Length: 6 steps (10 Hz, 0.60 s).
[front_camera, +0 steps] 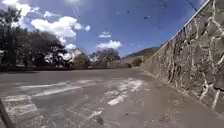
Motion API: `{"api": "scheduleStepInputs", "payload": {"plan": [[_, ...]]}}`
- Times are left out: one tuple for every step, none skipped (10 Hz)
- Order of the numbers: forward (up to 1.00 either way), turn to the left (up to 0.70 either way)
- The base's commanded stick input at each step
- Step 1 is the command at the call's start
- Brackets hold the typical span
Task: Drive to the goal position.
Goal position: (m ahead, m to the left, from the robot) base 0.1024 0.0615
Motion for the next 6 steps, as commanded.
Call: {"api": "scheduleStepInputs", "payload": {"plan": [[0.00,0.00],[0.00,0.00],[0.00,-0.10],[0.00,-0.40],[0.00,-0.69],[0.00,-0.43]]}}
